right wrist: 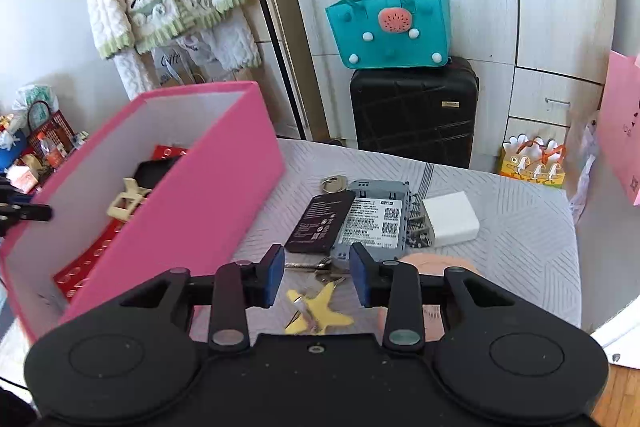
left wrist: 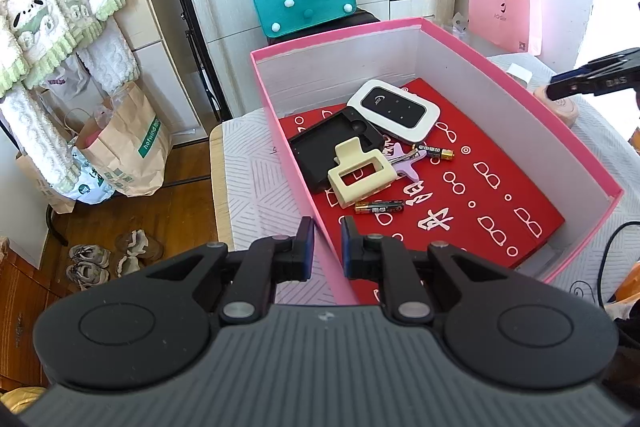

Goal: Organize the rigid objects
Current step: 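Move the right tool to the black phone battery and grasp it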

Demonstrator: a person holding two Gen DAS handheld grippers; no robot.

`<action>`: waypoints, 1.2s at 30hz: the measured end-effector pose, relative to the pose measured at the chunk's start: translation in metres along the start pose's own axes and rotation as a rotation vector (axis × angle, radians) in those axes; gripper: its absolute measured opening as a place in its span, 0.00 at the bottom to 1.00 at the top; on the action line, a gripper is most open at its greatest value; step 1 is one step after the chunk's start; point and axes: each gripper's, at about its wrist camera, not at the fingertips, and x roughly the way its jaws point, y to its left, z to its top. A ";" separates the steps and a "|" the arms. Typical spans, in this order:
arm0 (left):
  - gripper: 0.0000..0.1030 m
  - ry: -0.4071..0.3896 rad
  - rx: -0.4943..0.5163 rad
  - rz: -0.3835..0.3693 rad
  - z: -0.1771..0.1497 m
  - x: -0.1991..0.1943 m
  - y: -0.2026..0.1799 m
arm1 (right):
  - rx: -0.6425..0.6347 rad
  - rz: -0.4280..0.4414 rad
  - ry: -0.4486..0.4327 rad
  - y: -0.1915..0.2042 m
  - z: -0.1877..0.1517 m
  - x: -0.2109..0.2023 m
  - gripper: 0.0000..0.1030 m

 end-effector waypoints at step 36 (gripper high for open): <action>0.13 -0.012 -0.027 -0.027 0.000 0.001 0.004 | -0.354 -0.127 0.028 0.049 0.005 0.077 0.44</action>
